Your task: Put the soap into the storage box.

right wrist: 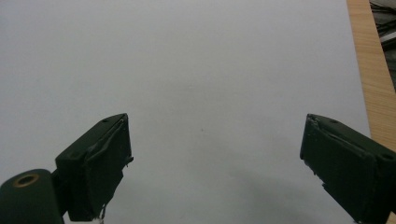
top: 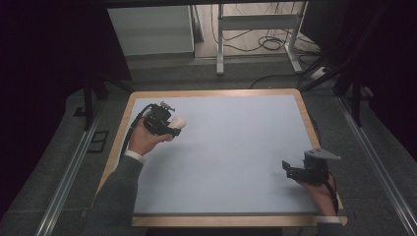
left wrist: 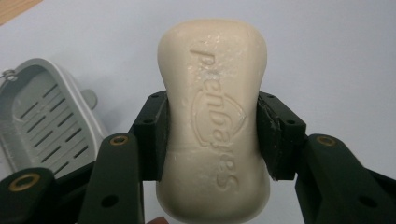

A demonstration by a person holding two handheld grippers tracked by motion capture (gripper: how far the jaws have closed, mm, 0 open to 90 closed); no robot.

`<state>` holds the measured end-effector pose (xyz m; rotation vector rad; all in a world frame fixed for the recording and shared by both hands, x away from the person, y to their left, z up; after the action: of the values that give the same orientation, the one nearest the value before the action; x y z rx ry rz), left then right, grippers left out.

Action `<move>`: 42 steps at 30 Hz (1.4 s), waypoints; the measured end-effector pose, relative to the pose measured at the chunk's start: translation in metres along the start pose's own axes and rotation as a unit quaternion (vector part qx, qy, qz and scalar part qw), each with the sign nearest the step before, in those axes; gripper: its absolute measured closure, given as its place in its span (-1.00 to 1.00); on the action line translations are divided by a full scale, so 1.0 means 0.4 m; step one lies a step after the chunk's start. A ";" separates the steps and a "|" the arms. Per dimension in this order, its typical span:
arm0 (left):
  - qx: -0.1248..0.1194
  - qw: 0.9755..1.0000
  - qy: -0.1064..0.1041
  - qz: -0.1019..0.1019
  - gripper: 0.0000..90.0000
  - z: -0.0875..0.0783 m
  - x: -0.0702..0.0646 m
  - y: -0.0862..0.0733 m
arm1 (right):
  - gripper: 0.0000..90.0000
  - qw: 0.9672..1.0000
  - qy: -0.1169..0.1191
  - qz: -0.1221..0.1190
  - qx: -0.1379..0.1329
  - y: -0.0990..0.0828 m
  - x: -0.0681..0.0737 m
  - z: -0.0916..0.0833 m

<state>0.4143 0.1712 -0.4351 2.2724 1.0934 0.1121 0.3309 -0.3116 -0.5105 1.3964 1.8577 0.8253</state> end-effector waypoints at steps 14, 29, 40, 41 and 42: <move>-0.007 1.000 0.005 -0.015 0.10 -0.016 0.028 0.002 | -0.81 1.000 0.001 0.002 0.000 0.000 -0.002 0.000; -0.016 0.998 0.021 -0.058 0.10 -0.017 0.104 -0.004 | -0.81 1.000 0.001 0.002 0.002 -0.002 -0.003 0.002; -0.027 0.995 0.035 -0.094 0.10 -0.015 0.163 -0.017 | -0.81 1.000 -0.001 0.004 0.002 -0.003 -0.006 0.001; -0.026 0.994 0.037 -0.097 0.10 -0.014 0.168 -0.018 | -0.81 1.000 -0.001 0.004 0.002 -0.003 -0.005 0.001; -0.026 0.994 0.038 -0.099 0.10 -0.014 0.174 -0.020 | -0.81 1.000 -0.001 0.004 0.002 -0.003 -0.005 0.001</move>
<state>0.4527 0.2286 -0.4474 2.1153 1.3341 0.1459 0.3311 -0.3138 -0.5113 1.4065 1.8540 0.8248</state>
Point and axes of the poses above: each handheld gripper's, and its own axes: z roughly forward along the jaws, y roughly out of its top, x roughly to its left, the point moved 1 cm from there along z, roughly forward along the jaws, and after that the axes turned 12 degrees about -y, right-handed, at the moved point
